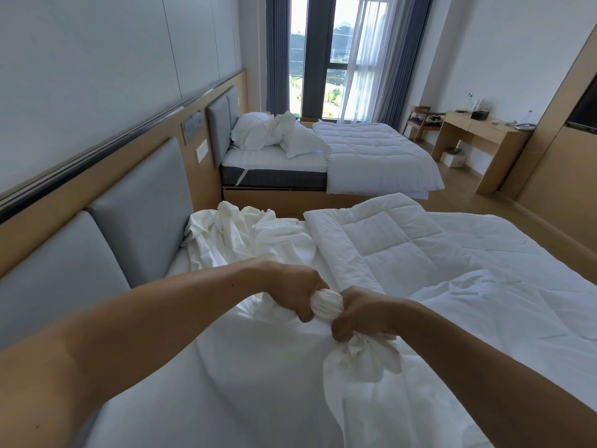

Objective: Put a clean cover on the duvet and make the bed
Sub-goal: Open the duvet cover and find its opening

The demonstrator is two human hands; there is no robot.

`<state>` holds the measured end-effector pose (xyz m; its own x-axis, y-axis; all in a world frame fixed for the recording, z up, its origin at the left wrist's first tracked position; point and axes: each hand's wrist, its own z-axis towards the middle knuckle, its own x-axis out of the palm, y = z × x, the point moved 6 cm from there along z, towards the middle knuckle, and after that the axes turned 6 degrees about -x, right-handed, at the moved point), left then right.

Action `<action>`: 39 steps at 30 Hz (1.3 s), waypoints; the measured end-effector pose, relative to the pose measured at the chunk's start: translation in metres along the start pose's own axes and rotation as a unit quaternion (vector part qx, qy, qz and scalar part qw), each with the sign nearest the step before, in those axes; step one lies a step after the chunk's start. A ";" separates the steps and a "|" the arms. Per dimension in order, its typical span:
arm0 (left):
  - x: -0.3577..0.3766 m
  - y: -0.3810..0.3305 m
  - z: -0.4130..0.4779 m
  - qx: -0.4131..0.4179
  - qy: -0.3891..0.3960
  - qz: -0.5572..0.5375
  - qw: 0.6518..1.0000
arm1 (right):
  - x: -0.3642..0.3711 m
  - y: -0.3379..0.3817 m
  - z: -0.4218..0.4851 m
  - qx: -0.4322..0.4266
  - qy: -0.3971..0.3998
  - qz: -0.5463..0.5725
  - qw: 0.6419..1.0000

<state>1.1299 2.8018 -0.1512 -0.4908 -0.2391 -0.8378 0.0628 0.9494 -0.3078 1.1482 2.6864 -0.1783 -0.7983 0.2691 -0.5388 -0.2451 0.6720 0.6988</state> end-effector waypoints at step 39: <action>-0.010 0.007 0.011 0.037 -0.052 0.015 0.998 | 0.007 -0.006 0.010 -0.114 -0.019 0.194 0.974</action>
<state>1.1450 2.8085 -0.1503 -0.3960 -0.2350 -0.8877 0.1407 0.9397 -0.3116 1.1490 2.6909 -0.1909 -0.8353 0.5008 -0.2267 -0.0481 0.3442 0.9376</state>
